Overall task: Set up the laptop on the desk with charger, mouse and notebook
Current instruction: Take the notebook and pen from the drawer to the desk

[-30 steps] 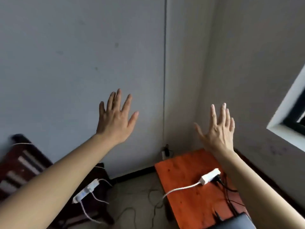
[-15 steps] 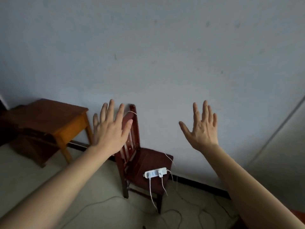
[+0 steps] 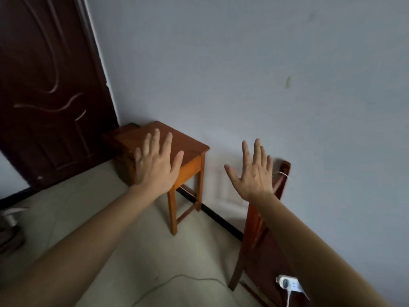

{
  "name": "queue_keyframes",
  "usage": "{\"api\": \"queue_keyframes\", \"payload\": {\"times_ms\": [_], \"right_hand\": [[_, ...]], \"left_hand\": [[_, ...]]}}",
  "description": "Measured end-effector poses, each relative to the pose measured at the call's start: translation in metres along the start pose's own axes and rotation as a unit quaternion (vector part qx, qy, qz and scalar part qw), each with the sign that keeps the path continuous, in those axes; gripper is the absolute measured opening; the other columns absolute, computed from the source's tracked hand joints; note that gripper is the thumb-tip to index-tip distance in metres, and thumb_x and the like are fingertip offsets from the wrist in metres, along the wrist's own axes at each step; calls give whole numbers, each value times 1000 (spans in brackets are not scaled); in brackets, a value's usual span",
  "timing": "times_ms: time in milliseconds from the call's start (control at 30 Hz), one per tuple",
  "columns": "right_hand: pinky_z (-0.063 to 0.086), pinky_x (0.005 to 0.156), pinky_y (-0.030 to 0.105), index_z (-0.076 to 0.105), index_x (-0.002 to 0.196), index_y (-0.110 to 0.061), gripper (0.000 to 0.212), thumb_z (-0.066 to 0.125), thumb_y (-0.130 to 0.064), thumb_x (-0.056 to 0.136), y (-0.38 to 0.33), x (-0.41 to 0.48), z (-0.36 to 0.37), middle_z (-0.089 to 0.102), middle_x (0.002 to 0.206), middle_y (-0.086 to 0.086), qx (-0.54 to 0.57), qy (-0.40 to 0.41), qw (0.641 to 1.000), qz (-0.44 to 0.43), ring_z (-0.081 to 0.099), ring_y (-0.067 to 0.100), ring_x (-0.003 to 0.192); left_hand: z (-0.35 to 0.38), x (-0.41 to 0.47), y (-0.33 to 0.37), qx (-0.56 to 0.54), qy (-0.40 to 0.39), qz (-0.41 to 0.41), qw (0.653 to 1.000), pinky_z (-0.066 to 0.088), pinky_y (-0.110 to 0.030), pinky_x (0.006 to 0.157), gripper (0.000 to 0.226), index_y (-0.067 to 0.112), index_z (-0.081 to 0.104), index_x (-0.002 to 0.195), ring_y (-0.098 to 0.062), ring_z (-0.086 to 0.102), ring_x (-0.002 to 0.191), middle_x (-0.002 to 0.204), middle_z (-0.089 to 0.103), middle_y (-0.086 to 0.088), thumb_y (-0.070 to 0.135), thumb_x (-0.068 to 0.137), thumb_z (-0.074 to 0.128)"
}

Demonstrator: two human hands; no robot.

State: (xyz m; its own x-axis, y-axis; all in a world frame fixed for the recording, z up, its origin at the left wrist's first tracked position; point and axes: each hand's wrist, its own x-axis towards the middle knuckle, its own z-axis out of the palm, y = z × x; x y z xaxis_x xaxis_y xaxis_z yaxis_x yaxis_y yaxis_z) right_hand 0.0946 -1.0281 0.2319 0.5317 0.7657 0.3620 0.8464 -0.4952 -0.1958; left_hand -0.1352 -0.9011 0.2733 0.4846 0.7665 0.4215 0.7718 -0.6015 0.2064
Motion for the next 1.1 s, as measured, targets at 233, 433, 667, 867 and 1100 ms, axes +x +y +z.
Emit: {"api": "queue_keyframes", "payload": {"times_ms": [233,433,667,867,1100], "right_hand": [[2,123,52,-5,159,-27,86,15,-78,93,-110,107,116,-9,167,12,23,-38,996,-76,0,33,154],[0,122,52,-4,159,-27,85,14,-78,93,-201,249,201,-9,167,12,60,-46,991,-109,0,33,154],[-4,119,52,0,158,-30,81,21,-76,94,-340,382,256,-7,168,9,111,-65,978,-163,-1,32,154],[1,123,56,-1,158,-30,80,30,-69,96,-460,442,319,-9,168,7,102,-90,963,-233,-8,29,154],[0,122,53,-3,158,-28,82,27,-72,96,-598,525,383,-7,168,11,76,-71,979,-175,-3,34,154]], "left_hand": [[51,64,-149,28,-7,-75,997,33,-64,107,72,16,32,152,-39,24,146,160,27,-21,60,96,21],[76,178,-256,40,27,-157,986,32,-64,109,71,13,38,151,-43,27,144,158,30,-23,57,96,29],[83,277,-379,43,61,-212,975,36,-62,106,68,10,41,148,-46,34,140,153,35,-27,55,97,31],[104,311,-504,46,53,-254,965,38,-63,105,68,13,39,148,-44,33,140,153,37,-24,57,97,27],[101,427,-667,18,48,-237,970,27,-58,115,65,15,28,155,-39,20,148,162,21,-21,52,102,31]]}}
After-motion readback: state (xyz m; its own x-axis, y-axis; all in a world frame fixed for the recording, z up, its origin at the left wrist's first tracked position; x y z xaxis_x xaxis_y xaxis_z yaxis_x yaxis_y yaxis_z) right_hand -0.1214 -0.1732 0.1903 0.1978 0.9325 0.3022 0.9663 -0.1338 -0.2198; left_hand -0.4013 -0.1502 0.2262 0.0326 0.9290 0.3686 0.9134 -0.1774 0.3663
